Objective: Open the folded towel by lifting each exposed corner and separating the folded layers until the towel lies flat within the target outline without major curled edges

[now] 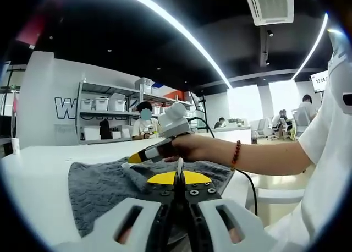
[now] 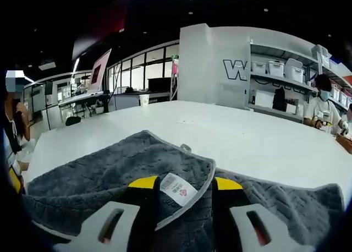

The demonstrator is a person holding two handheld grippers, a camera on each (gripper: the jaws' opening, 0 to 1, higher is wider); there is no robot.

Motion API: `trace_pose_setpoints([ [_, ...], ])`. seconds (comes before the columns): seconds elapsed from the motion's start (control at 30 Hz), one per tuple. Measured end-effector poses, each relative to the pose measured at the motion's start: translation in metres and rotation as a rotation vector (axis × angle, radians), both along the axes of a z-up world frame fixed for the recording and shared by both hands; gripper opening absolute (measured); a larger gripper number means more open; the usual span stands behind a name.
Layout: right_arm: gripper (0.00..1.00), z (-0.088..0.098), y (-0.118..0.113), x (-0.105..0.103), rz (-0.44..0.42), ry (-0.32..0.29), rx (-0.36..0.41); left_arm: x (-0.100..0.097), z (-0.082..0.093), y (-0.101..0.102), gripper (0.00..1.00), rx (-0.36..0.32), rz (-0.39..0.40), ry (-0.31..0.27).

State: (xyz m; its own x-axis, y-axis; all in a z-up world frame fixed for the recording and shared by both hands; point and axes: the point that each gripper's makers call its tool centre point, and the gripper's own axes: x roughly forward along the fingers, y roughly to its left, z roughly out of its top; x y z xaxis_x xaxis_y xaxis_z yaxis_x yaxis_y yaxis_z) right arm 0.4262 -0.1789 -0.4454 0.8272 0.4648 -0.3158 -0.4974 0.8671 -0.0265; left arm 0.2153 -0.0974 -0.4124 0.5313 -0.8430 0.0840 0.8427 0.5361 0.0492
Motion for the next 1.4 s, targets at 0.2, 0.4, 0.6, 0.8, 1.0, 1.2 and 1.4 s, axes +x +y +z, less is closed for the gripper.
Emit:
trace_pose_setpoints([
  [0.2, 0.35, -0.003, 0.001, 0.001, -0.004, 0.016, 0.004, 0.002, -0.001, 0.004, 0.01, 0.01, 0.013, -0.003],
  [0.4, 0.34, -0.003, -0.001, 0.004, -0.018, 0.019, 0.009, 0.001, -0.001, 0.005, 0.01, 0.014, 0.016, -0.004],
  [0.6, 0.34, -0.003, -0.002, 0.008, -0.024, 0.026, 0.011, 0.002, -0.002, 0.007, 0.01, 0.013, 0.019, -0.003],
  [0.8, 0.33, -0.006, -0.002, 0.011, -0.029, 0.037, 0.012, 0.002, -0.002, 0.009, 0.01, 0.015, 0.022, -0.004],
  [1.0, 0.29, -0.011, -0.003, 0.014, -0.037, 0.05, 0.017, 0.003, -0.002, 0.011, 0.01, 0.007, 0.024, 0.002],
  [1.2, 0.28, -0.013, -0.005, 0.018, -0.042, 0.056, 0.023, 0.003, -0.002, 0.011, 0.01, 0.007, 0.022, 0.003],
  [1.4, 0.28, -0.016, -0.006, 0.026, -0.051, 0.065, 0.038, 0.003, -0.002, 0.012, 0.01, 0.006, 0.023, 0.004],
])
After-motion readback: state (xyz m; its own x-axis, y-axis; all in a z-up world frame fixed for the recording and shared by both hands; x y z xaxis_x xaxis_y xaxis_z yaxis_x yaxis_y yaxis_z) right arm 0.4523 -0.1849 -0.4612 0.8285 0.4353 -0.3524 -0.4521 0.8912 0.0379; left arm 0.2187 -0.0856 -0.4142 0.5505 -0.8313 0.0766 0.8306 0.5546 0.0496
